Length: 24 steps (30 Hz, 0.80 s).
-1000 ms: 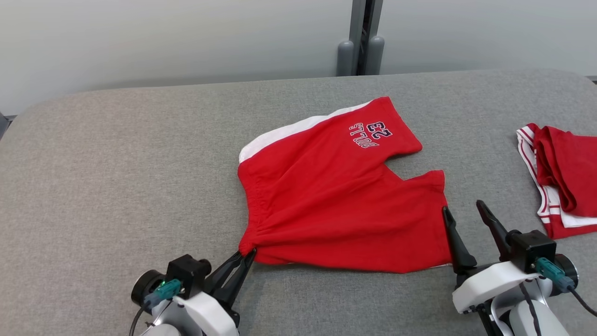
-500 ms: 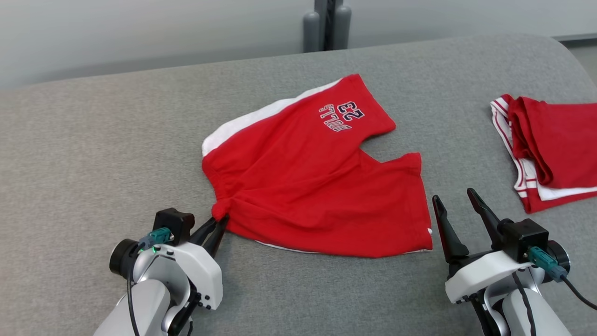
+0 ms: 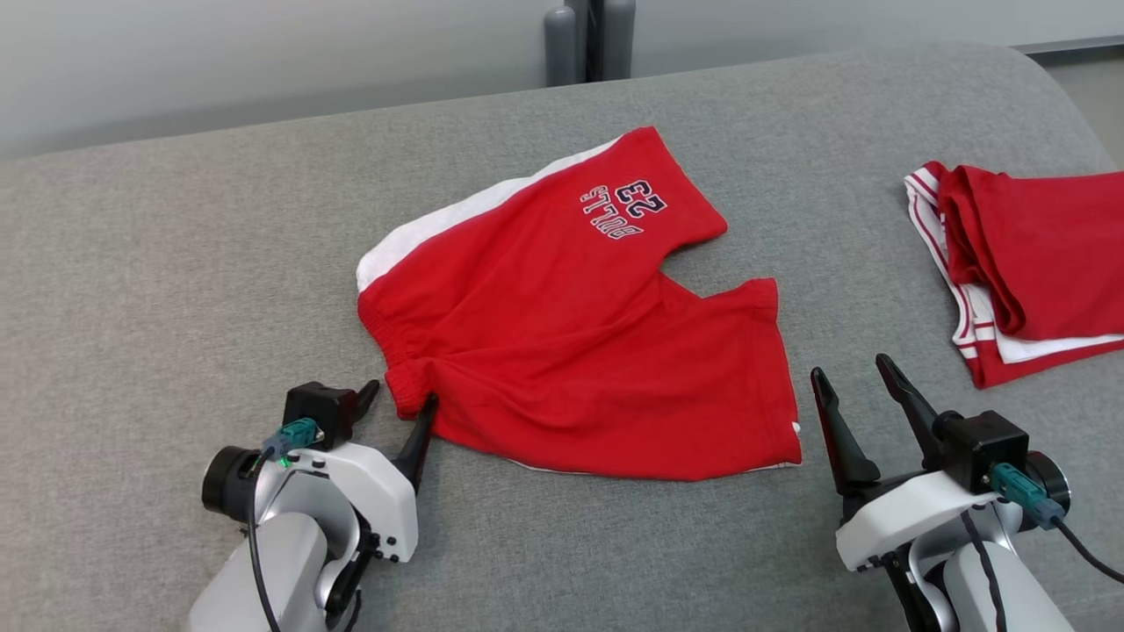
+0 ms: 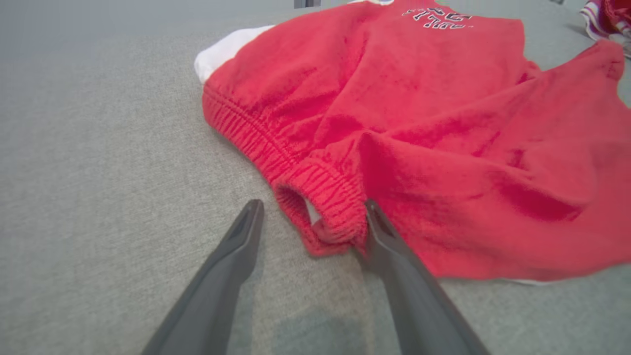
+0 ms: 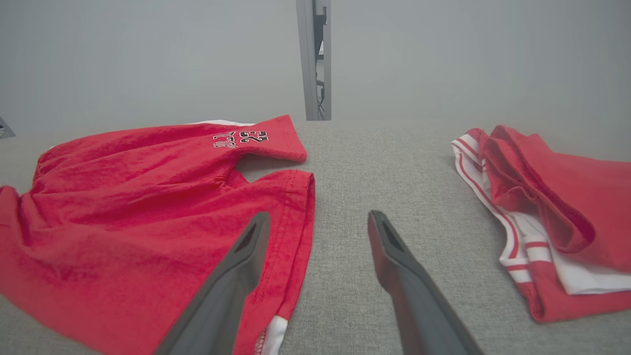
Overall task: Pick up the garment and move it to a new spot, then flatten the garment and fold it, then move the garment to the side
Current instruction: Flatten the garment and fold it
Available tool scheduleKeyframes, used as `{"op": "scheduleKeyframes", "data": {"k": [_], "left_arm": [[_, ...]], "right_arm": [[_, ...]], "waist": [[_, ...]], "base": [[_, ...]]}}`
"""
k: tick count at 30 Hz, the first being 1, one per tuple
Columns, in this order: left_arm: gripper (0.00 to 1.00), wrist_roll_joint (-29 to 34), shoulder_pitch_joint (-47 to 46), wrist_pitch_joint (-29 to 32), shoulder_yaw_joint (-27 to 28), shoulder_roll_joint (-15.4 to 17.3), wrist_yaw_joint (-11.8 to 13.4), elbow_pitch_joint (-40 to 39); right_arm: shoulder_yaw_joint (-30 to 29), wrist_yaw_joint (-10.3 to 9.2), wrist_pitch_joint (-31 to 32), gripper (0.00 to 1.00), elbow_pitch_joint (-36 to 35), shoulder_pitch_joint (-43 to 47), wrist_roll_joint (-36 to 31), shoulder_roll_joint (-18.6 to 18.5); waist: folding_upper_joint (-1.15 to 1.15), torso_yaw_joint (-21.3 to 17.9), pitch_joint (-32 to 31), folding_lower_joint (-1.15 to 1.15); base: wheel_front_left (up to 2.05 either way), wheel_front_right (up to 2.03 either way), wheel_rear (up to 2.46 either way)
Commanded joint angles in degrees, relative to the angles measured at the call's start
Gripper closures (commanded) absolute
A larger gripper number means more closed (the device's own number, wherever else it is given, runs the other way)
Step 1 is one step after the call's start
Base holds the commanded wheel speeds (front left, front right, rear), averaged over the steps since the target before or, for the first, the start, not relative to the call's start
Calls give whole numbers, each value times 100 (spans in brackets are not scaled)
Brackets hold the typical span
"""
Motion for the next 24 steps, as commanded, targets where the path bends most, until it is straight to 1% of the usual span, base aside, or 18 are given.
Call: {"op": "scheduleKeyframes", "data": {"k": [1, 5, 9, 17, 22, 24], "left_arm": [[0, -58, -80, -87, 33, -7, -22, 47], [0, -226, 40, -356, 176, -79, -74, 67], [0, -363, 197, -583, 331, -79, -106, -89], [0, -442, 726, -750, 738, -45, 63, -811], [0, -267, 1281, -751, 1139, -111, 163, -1564], [0, -226, 1346, -751, 1188, -130, 170, -1641]], "right_arm": [[-22, -2, -8, 0, 20, 5, -29, -31], [-33, -2, -8, 0, 43, 67, -32, -64], [-63, -2, -8, 0, 18, 135, -25, -93], [-198, -2, -7, 0, -132, 327, -38, -132], [-274, -2, -8, 0, -140, 450, -67, -134], [-274, -2, -7, 0, -114, 468, -58, -127]], "waist": [[0, 50, -33, 0], [0, 166, -135, 0], [0, 306, -238, 0], [0, 645, -449, 0], [0, 826, -520, 0], [0, 840, -524, 0]], "base": [[0, 0, 0], [0, 0, 0], [0, 0, 0], [0, 0, 0], [0, 0, 0], [0, 0, 0]]}}
